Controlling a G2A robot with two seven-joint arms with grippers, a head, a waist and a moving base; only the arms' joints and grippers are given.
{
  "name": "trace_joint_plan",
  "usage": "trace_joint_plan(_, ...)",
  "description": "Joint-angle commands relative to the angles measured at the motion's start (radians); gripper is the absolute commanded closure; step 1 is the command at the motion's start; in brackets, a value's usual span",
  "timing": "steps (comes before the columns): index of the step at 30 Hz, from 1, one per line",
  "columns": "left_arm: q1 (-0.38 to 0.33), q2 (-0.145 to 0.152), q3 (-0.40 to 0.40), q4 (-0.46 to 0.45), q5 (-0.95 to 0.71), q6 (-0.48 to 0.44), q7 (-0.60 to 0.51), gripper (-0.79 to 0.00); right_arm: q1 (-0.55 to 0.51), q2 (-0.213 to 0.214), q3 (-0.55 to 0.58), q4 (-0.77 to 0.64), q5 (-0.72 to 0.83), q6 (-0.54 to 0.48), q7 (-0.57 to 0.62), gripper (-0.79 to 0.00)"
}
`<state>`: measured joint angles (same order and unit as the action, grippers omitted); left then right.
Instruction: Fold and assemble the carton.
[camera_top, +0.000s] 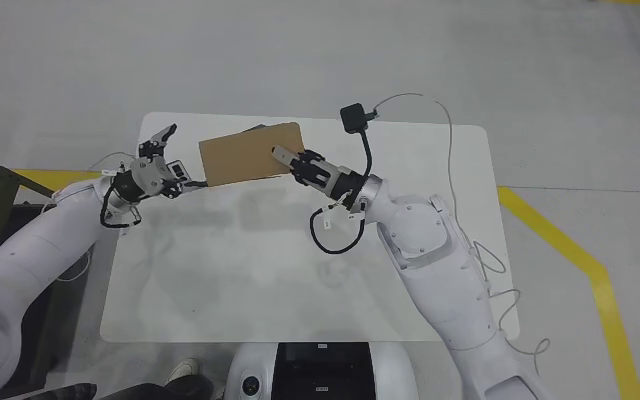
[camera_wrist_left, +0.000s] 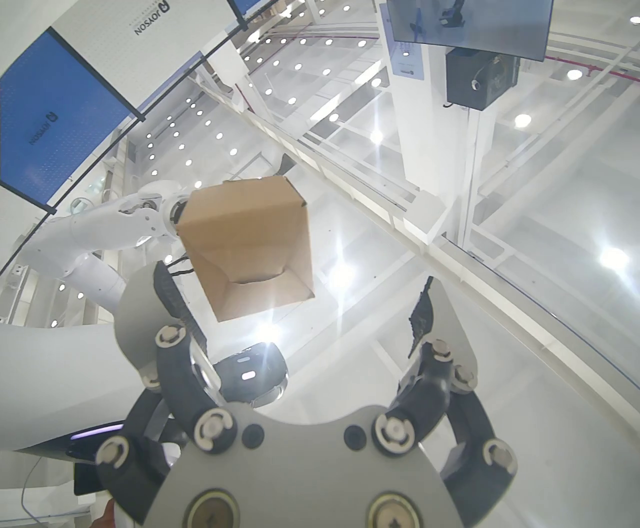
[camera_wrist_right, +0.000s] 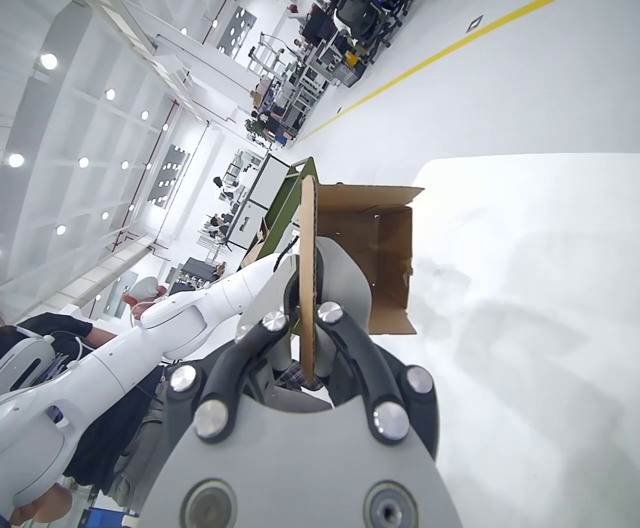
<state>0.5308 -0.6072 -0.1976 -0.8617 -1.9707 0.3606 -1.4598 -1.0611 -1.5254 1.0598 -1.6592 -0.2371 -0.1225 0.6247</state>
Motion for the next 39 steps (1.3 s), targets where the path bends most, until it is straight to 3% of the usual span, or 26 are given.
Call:
trace_joint_plan(1,0.003,0.002,-0.009,-0.006,-0.015,0.001,0.001,-0.785,0.005,0.001,-0.006,0.006,0.005,-0.002,0.009,0.000)
trace_joint_plan(21,0.013,-0.029,-0.070,-0.021,-0.002,0.043,0.043,-0.785,0.047,0.003,-0.048,0.054,0.064,-0.029,0.013,0.000)
trace_joint_plan(28,0.026,-0.033,-0.089,0.050,0.008,0.066,0.066,-0.785,0.042,0.010,-0.033,0.043,0.077,-0.039,0.011,0.000)
trace_joint_plan(39,0.025,-0.055,-0.126,0.033,0.034,0.076,0.076,-0.785,0.062,0.011,-0.053,0.070,0.111,-0.057,0.018,0.000)
